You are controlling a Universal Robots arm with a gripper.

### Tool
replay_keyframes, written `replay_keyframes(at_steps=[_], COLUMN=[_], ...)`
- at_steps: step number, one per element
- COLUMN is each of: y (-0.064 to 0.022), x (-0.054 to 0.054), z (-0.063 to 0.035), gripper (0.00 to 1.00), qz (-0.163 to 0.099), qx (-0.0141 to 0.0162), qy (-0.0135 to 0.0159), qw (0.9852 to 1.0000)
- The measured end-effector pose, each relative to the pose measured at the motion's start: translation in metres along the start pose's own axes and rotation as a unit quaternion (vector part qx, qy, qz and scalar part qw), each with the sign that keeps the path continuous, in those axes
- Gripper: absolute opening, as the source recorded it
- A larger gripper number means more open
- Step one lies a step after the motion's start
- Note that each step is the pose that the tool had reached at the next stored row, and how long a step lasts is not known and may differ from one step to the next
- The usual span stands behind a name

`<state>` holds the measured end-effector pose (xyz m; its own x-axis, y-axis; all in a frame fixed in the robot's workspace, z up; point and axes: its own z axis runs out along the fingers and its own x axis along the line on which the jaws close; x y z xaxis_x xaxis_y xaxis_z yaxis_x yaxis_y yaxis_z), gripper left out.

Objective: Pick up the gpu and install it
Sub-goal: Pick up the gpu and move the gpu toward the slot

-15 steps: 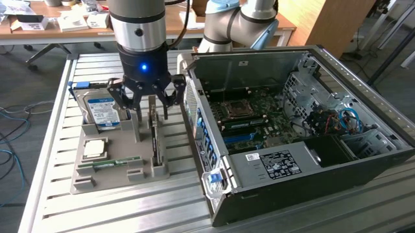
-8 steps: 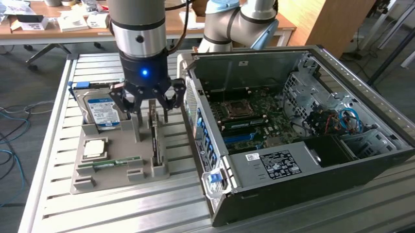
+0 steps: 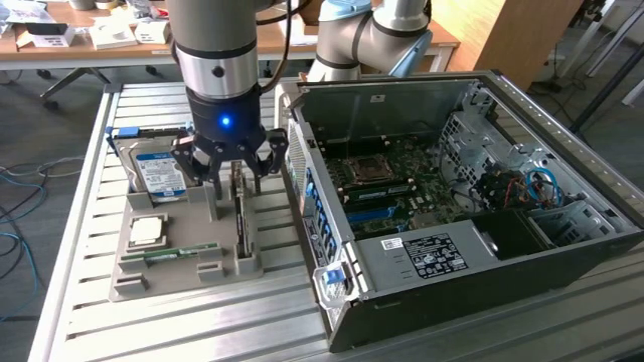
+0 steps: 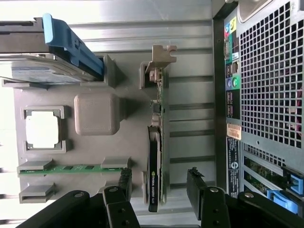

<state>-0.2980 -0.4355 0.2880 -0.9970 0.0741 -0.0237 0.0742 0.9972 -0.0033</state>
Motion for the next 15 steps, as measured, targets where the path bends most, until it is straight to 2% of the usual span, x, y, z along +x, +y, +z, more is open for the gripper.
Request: replay_keyframes(at_steps=[15], y=[0.0], x=[0.0011], z=[0.0024], gripper=[0.59], qz=[0.0], qx=[0.0001], qy=[-0.0001], qw=[1.0])
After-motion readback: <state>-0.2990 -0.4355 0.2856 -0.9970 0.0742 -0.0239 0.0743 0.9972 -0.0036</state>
